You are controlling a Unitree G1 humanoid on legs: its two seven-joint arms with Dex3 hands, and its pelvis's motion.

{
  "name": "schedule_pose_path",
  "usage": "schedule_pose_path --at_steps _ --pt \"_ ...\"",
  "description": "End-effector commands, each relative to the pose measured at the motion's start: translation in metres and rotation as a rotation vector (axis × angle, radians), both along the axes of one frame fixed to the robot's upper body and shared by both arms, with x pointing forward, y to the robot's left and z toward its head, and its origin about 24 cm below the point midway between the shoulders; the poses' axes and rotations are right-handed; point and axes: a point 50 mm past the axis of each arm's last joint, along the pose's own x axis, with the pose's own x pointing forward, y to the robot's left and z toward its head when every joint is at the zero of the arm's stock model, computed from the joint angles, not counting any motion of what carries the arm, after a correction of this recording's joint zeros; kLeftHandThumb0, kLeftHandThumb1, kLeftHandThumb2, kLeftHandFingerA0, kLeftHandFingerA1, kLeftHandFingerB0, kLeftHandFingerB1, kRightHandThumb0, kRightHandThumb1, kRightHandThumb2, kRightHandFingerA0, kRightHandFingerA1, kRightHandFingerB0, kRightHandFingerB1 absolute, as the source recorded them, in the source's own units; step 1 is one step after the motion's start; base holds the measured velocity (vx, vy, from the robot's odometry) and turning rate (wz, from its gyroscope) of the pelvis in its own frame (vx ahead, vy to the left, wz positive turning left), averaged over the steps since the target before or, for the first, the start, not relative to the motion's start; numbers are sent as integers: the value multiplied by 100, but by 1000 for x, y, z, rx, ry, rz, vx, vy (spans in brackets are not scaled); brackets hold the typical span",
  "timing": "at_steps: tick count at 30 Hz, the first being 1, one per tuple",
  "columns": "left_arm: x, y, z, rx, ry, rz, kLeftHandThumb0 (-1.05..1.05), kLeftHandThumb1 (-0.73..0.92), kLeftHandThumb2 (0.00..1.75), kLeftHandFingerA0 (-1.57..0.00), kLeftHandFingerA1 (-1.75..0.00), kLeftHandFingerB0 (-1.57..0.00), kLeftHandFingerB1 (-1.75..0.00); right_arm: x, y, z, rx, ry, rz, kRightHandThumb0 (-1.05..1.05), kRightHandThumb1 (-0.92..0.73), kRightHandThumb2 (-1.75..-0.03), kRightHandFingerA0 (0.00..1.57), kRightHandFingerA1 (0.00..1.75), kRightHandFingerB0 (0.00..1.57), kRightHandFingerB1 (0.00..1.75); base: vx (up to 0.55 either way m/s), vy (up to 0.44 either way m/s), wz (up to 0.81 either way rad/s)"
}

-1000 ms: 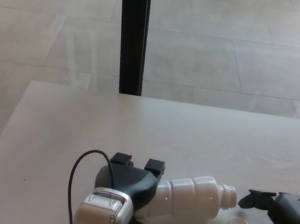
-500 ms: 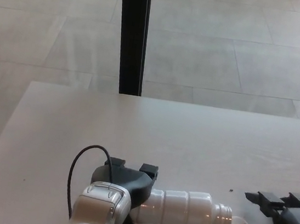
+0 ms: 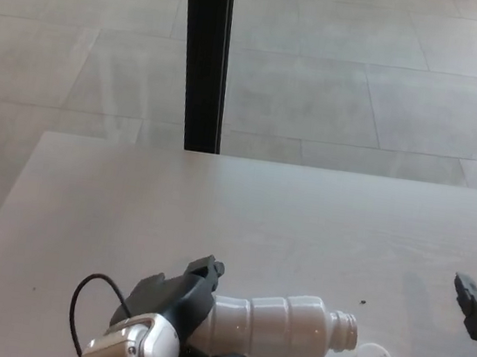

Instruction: The robot uses its left hand to to lift the bottle kept on the middle of the desk and tilts it towards its right hand. It then uses its right hand to rotate its cap to open it and places the bottle and cap back on the desk

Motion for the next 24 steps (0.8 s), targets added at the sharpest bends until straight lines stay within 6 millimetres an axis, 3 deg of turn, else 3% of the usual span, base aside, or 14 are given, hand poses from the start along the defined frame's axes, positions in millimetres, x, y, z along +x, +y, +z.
schedule_pose_path --at_steps 1,2,3,5,7,9,10,17,18,20,21,22,23,24 --pt "-9 13 -20 -101 84 83 -105 69 110 0 -29 0 -8 -3 -7 5 52 -30 -46 -102 -82 -68 0 0 0 0 0 0 0" --pt "-8 13 -19 -157 91 102 -102 73 88 0 0 0 0 -4 -9 6 50 -32 -48 -103 -82 -69 0 0 0 0 0 0 0" --pt "-8 17 -16 -401 126 181 -101 91 67 0 0 0 0 -5 -9 7 59 -26 -55 -104 -81 -65 0 0 0 0 0 0 0" --pt "-7 21 -14 -526 127 233 -102 92 68 0 0 0 0 -6 -10 6 63 -25 -57 -105 -80 -68 0 0 0 0 0 0 0" --pt "-6 34 -5 -928 97 432 -101 91 70 0 0 0 0 -9 -11 6 63 -29 -65 -103 -81 -67 0 0 0 0 0 0 0" --pt "-6 36 -3 -960 89 459 -102 90 70 0 0 0 0 -9 -12 6 67 -27 -65 -103 -80 -68 0 0 0 0 0 0 0" --pt "-5 48 2 -1025 60 502 -101 89 94 0 0 0 0 -11 -13 6 80 -36 -69 -102 -66 -87 0 0 0 2 0 0 0" --pt "-20 134 20 -1136 -149 622 -100 92 94 0 0 0 0 -25 -44 20 119 -99 -121 -99 -73 -82 0 0 0 4 0 0 0" --pt "-34 183 28 -1224 -289 756 -100 88 92 0 0 0 0 -32 -70 30 152 -132 -200 -105 -66 -108 0 25 0 7 0 0 0" --pt "-39 198 29 -1253 -300 776 -100 88 92 0 0 0 0 -35 -77 33 169 -141 -220 -105 -66 -108 0 25 0 7 0 0 0" --pt "-57 241 33 -1293 -409 914 -97 91 70 0 0 0 0 -43 -99 42 125 -213 -284 -105 -68 -109 0 29 0 6 0 0 0" --pt "-60 245 33 -1300 -421 930 -97 91 70 0 0 0 0 -45 -103 43 120 -217 -292 -105 -68 -109 0 29 0 6 0 0 0" --pt "-85 284 38 -1271 -500 997 -102 75 94 0 0 0 0 -55 -126 56 207 -262 -366 -105 -67 -104 0 28 0 5 0 0 0" --pt "-119 322 41 -1241 -606 1126 -98 92 94 0 0 0 0 -68 -154 71 168 -331 -495 -105 -69 -108 0 31 0 10 0 0 0"
